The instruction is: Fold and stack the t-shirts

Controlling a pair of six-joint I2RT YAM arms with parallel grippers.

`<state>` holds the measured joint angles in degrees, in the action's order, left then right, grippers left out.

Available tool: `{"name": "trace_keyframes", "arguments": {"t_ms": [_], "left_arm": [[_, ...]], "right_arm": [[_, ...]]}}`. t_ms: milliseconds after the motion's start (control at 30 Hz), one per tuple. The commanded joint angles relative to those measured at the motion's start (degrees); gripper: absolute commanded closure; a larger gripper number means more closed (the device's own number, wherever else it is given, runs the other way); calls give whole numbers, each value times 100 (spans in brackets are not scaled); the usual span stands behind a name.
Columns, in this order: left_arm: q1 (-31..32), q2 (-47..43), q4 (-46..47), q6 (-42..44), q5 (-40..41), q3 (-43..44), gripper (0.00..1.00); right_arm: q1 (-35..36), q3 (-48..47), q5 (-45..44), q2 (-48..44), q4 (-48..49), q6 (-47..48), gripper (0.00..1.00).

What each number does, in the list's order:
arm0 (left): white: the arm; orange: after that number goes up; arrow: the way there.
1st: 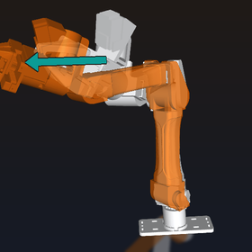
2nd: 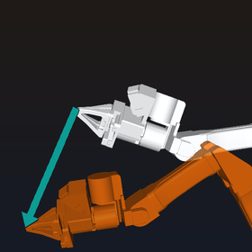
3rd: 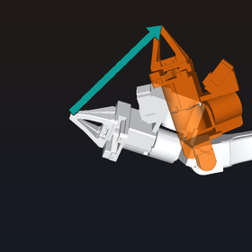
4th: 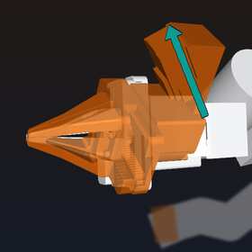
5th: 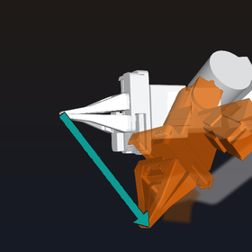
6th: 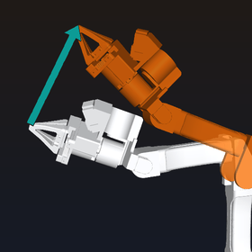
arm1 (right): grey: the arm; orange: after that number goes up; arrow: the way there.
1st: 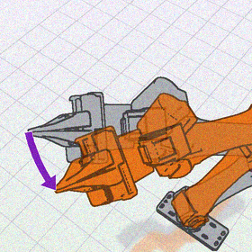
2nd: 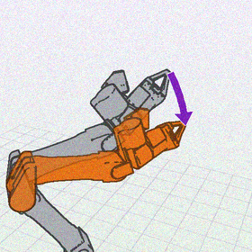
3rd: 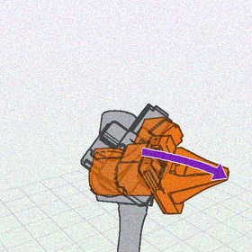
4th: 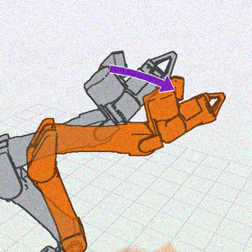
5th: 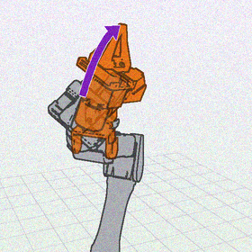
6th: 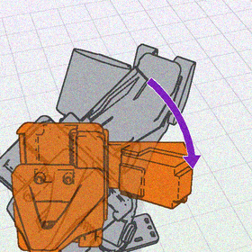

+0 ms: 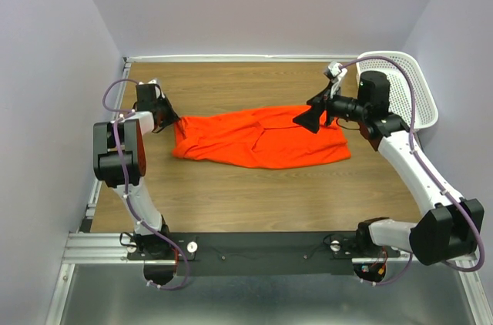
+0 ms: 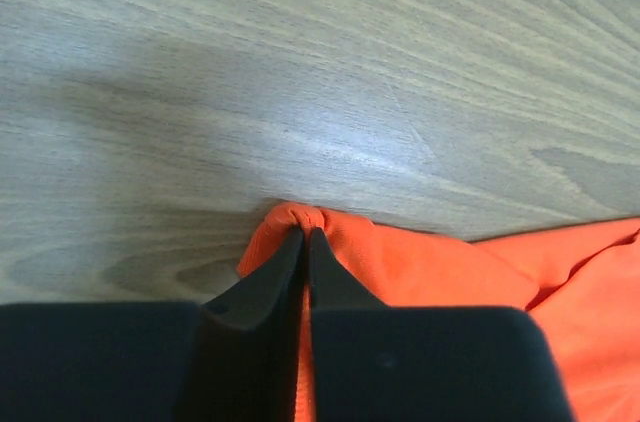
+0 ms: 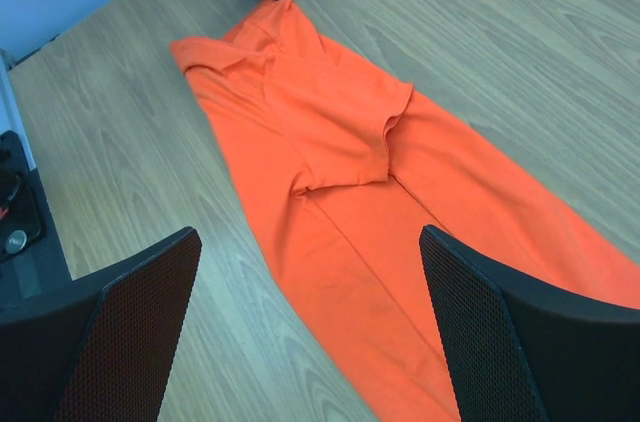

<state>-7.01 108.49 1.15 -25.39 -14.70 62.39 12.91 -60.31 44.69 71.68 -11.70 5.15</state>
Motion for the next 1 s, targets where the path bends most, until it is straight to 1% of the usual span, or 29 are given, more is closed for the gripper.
{"name": "trace_keyframes", "arguments": {"t_ms": [0,67,133,233,267,333,367,433,467,500,533,633,667,700,733,767,800,833,867,900,933,967], "left_arm": [[-20,120,-88,86,-130,185,96],[-20,155,-106,148,-34,404,100],[-20,303,-245,209,-7,650,100],[-29,567,-343,262,-50,1248,100],[-29,760,-361,236,-155,1554,100],[-29,1137,-405,184,-279,1889,100],[-29,1270,-431,166,-375,2248,100],[-29,1647,-422,87,-525,2618,100],[-20,1780,-448,60,-664,3038,100],[-11,2016,-440,8,-735,3242,100],[-20,2149,-440,-97,-884,3688,100],[-11,2640,-431,-334,-1113,4402,100],[-11,2756,-414,-527,-1219,4866,100],[-11,2861,-396,-607,-1263,5105,99],[-3,3045,-405,-704,-1290,5334,96],[6,3125,-405,-783,-1299,5745,92],[15,3178,-396,-871,-1290,5932,82],[15,3213,-413,-889,-1246,6082,75],[6,3170,-518,-880,-1002,6301,62],[6,3092,-554,-811,-861,6338,58],[15,2804,-606,-619,-694,6329,56],[6,2618,-633,-486,-275,6181,51]], "right_arm": [[-104,55,225,-163,-122,-49,3],[-113,55,260,-181,-122,-58,3],[-122,46,286,-189,-122,-66,3],[-157,55,295,-216,-130,-66,3],[-166,55,295,-225,-130,-58,3],[-183,64,286,-216,-139,-49,3],[-183,64,278,-207,-139,-23,3],[-192,64,234,-172,-139,12,3],[-192,64,207,-163,-157,74,2],[-192,81,155,-146,-165,118,2],[-201,81,137,-128,-174,222,2],[-192,73,67,-40,-297,407,2],[-192,55,75,47,-350,565,2],[-192,29,75,91,-481,636,2],[-201,11,93,153,-534,715,2],[-201,-24,102,266,-596,916,2],[-201,-50,110,346,-770,1031,2],[-183,-68,110,408,-859,1119,2],[-192,-120,110,547,-964,1390,2],[-183,-138,128,610,-1209,1549,2],[-105,-156,119,671,-1351,1733,2],[-61,-104,111,724,-1578,2170,2]]}}
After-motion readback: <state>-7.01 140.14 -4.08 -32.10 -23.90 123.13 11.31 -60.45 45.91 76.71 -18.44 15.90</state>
